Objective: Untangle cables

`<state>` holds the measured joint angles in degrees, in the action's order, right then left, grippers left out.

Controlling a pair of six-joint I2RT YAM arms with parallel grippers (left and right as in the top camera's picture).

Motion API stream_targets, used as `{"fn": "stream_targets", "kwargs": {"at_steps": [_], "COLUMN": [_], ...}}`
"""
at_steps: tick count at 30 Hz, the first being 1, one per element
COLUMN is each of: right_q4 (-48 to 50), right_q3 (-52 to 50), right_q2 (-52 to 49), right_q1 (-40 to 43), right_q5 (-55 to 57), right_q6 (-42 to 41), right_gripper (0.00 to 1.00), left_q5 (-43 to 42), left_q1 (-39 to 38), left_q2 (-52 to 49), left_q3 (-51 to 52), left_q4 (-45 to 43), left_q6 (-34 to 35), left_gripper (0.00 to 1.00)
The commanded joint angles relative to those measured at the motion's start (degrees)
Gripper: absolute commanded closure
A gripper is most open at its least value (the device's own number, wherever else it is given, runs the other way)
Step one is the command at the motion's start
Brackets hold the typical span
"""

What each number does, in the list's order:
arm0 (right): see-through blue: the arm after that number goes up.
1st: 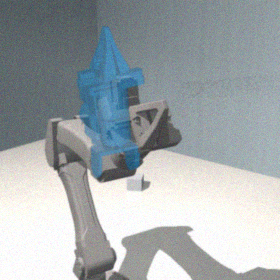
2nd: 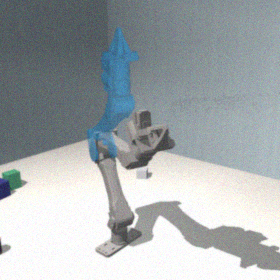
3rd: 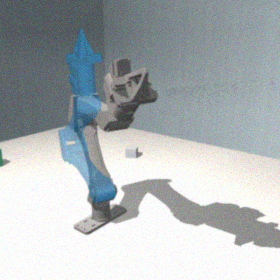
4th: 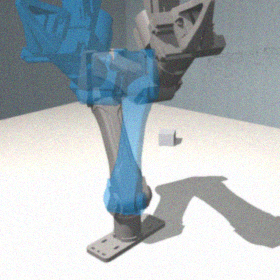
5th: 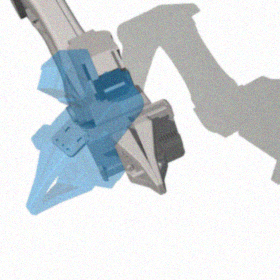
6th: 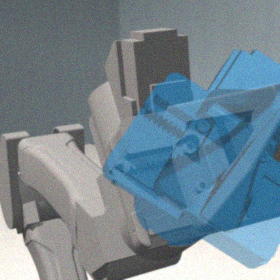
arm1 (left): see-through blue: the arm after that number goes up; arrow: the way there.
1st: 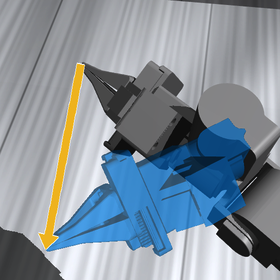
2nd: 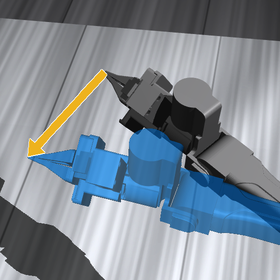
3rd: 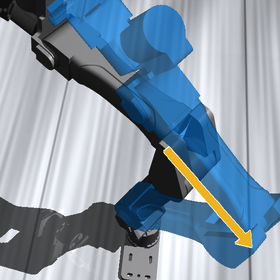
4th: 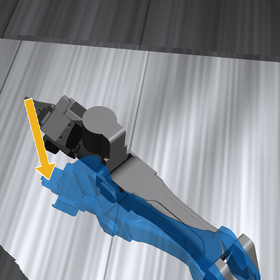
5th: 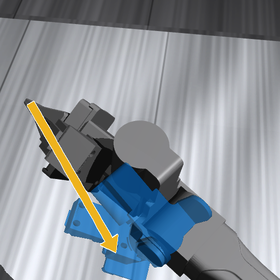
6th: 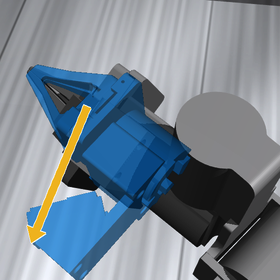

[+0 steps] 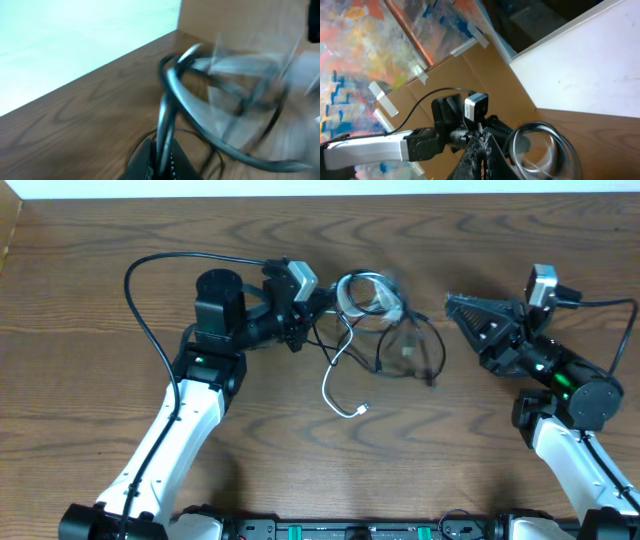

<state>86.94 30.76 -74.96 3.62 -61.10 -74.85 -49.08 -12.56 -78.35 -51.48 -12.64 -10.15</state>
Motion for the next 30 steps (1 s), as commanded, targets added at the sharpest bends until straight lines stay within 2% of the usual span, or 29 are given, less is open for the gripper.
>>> {"fn": "stream_targets", "kwargs": {"at_steps": [1,7,8,10,13,16,20,30], "right_q4": [0.5,0.2,-1.4,-6.8,-18.5,-27.9,-30.8,-31.0], "right_q3": [0.4,0.4,0.4,0.4,0.4,0.4,0.4,0.4], "right_q2": [0.3,0.3,0.3,0.3,0.3,0.3,0.3,0.3], "right_q1": [1.2,1.2,1.2,1.2,1.2,1.2,1.2,-2.1], "right_q5": [-0.1,-1.4,-2.1,-2.5,-1.7,-0.3,-0.3,-0.6], "right_q6": [-1.4,-1.3,-0.2,2.4,7.3,11.3,14.5,18.8], "right_gripper": [0.99,0.97,0.89,0.83,0.67,0.6,0.59,0.59], "left_q5": [0.7,-0.9,-2.9,-6.8,-14.2,-21.2,-27.5,-27.9], "left_q1": [1.4,1.6,1.6,1.6,1.6,1.6,1.6,-0.8], "left_q2": [0.0,0.0,0.0,0.0,0.0,0.0,0.0,0.0], "left_q3": [-1.2,-1.2,-1.2,-1.2,-1.2,-1.2,-1.2,-1.2], "left_q4": [0.0,-0.1,-0.5,-1.7,-5.2,-8.8,-10.9,-11.4], "left_q6": [0.3,0.3,0.3,0.3,0.3,0.3,0.3,0.3], "left_gripper": [0.92,0.92,0.92,0.92,0.92,0.92,0.92,0.92]}}
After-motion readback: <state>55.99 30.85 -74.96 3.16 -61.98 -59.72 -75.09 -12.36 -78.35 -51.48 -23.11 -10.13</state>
